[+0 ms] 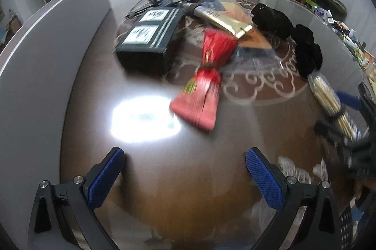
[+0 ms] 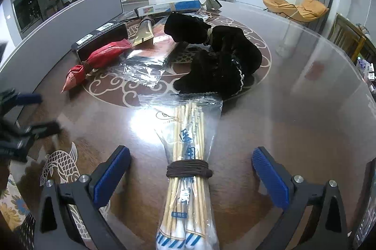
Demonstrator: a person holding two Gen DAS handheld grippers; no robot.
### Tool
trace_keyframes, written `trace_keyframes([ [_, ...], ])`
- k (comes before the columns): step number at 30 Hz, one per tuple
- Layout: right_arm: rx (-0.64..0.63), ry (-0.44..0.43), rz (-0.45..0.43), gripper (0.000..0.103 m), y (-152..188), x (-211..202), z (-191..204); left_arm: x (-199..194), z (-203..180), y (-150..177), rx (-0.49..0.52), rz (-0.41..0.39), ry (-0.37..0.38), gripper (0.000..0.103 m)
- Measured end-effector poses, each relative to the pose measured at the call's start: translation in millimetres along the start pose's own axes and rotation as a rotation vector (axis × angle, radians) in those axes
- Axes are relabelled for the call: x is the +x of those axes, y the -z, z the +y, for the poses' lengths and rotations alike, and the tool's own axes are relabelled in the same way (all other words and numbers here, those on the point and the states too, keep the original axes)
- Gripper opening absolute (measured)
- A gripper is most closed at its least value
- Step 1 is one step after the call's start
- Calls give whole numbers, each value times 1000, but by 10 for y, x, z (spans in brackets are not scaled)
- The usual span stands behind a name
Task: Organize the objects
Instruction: 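Grasp the red snack packet with the left gripper while the right gripper holds the swabs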
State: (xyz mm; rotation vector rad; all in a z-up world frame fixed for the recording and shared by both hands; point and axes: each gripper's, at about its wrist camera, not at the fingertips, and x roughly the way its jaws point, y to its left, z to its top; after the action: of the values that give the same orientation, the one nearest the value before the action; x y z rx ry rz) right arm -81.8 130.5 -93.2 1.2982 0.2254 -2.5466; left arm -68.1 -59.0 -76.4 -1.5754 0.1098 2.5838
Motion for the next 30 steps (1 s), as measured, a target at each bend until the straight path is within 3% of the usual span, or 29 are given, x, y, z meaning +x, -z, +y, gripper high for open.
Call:
trace_keyframes([
  [8, 0, 0, 0, 103, 4, 4, -1, 320, -147, -665, 63, 82, 29, 103],
  [9, 0, 0, 0, 103, 3, 3, -4, 327, -172, -700, 75, 71, 30, 98],
  [10, 0, 0, 0, 103, 4, 4, -2, 302, -188, -719, 84, 38, 37, 91],
  [12, -1, 0, 0, 103, 4, 6, -1, 225, -211, -699, 92, -6, 43, 43],
  [14, -1, 0, 0, 103, 3, 5, -3, 149, -222, -596, 89, -19, 47, 25],
  [24, 1, -2, 1, 103, 3, 0, -6, -286, -257, 303, 27, -62, 18, 24],
  [27, -3, -8, 23, 103, -10, 4, -10, -283, -261, 311, 10, -66, 4, 24],
  [30, -17, -16, 110, 103, -82, 38, -6, -264, -271, 251, 4, -64, -12, 24],
])
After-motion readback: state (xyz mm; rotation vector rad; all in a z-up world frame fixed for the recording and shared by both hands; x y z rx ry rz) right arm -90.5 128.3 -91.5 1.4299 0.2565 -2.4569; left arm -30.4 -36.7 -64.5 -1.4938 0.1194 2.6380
